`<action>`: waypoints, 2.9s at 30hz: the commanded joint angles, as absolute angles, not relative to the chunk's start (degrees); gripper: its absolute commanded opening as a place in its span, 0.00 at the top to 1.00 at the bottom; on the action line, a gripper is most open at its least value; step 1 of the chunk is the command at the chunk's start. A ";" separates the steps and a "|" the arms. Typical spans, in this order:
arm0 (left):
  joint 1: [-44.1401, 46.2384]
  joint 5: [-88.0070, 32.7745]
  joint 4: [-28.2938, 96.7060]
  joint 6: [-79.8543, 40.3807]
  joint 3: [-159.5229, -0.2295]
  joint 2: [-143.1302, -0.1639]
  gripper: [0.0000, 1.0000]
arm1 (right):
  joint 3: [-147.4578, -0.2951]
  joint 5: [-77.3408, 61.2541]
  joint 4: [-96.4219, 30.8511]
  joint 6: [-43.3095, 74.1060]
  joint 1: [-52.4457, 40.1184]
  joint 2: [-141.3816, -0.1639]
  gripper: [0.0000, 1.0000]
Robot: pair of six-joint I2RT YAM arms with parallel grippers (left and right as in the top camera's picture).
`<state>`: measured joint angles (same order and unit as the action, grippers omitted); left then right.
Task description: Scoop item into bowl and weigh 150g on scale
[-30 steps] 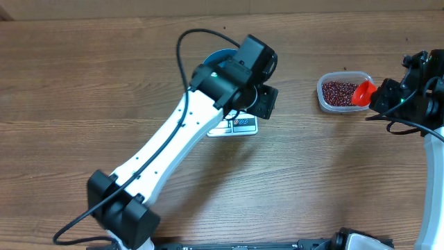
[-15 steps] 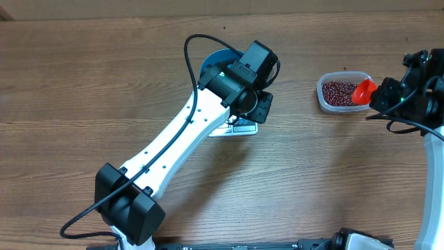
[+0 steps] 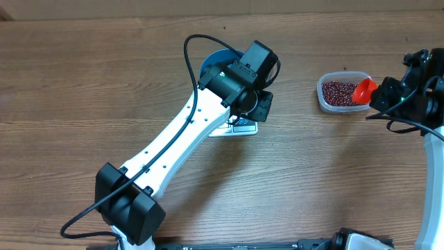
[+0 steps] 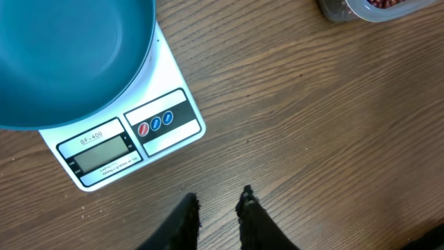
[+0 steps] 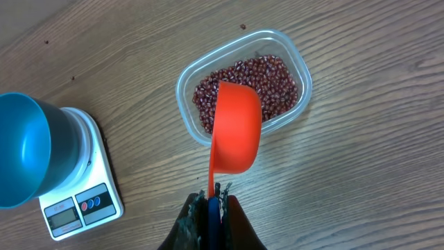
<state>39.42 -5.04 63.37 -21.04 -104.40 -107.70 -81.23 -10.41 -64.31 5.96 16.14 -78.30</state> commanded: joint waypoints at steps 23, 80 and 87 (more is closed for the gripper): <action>39.88 3.64 57.54 -26.37 -93.73 -108.49 0.96 | -81.69 -10.31 -63.96 5.91 16.47 -78.56 0.96; 39.81 13.06 32.18 -24.23 -76.86 -115.07 0.96 | -81.71 -9.41 -64.62 5.91 16.47 -78.56 0.96; 39.79 13.06 30.96 -24.23 -76.86 -115.90 0.96 | -81.69 -8.54 -65.23 5.91 16.47 -78.56 0.96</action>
<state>39.40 12.27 31.62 -25.10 -77.10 -114.43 -81.23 -9.43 -65.49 5.98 16.14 -78.30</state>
